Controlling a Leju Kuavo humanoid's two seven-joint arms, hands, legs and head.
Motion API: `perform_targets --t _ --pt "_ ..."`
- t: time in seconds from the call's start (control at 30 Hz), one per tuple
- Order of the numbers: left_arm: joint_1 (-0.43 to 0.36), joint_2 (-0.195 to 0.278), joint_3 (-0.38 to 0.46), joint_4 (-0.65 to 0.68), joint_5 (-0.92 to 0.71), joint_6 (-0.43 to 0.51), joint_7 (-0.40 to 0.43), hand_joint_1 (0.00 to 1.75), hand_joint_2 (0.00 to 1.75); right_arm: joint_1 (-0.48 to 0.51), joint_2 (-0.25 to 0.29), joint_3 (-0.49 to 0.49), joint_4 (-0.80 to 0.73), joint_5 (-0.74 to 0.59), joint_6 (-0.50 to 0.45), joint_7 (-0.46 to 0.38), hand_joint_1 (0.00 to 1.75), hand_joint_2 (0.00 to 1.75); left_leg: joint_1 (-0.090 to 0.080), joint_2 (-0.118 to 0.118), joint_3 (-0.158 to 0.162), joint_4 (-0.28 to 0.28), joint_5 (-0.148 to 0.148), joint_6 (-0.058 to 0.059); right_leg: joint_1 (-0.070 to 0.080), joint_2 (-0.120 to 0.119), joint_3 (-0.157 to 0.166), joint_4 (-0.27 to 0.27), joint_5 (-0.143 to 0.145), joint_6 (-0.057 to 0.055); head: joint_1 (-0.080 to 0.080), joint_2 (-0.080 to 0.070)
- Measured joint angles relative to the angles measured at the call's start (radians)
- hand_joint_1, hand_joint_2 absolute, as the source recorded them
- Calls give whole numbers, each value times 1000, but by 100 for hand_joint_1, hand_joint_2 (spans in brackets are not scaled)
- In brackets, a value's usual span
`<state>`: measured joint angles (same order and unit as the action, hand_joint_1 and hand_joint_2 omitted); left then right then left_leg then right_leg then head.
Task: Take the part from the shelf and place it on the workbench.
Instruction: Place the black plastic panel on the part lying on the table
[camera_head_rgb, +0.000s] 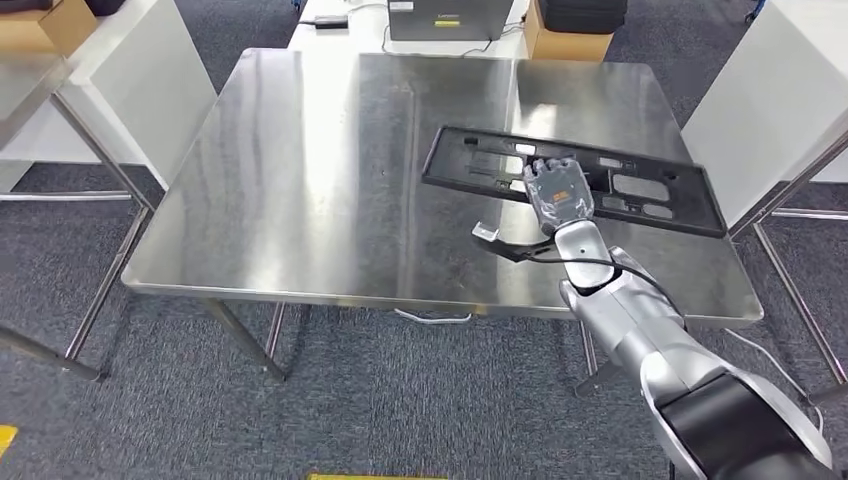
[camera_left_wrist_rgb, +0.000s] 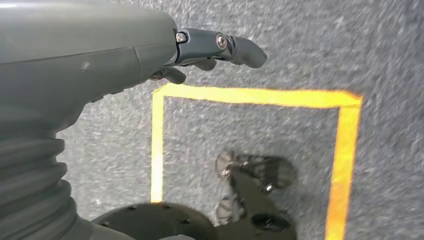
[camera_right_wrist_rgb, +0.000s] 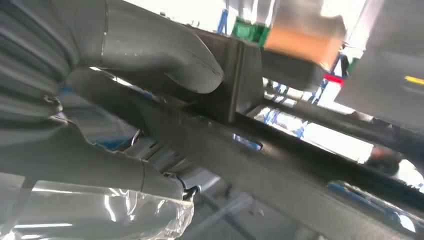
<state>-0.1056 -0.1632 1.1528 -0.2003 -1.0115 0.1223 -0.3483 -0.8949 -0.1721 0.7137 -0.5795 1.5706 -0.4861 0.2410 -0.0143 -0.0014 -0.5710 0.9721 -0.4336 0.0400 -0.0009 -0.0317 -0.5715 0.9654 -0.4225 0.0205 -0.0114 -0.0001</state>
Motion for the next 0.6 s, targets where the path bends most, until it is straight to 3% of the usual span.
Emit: perform_targets --t 0.3,0.53,0.6 --pt "-6 4 18 0 19 -92 -43 0 175 26 10 254 114 0 -133 121 175 175 -15 -2 -2 1 0 16 -8 -3 0 -4 2 6 1 0" --pt "0 15 25 0 26 -112 -43 0 175 37 33 366 161 -1 -150 146 175 175 -17 -2 -3 1 0 18 -9 -3 0 -4 3 12 1 0" --pt "1 17 27 0 27 -112 -43 0 175 37 35 378 169 -2 -156 150 87 87 -16 -2 -2 1 -1 18 -9 -3 0 -4 3 12 0 0"
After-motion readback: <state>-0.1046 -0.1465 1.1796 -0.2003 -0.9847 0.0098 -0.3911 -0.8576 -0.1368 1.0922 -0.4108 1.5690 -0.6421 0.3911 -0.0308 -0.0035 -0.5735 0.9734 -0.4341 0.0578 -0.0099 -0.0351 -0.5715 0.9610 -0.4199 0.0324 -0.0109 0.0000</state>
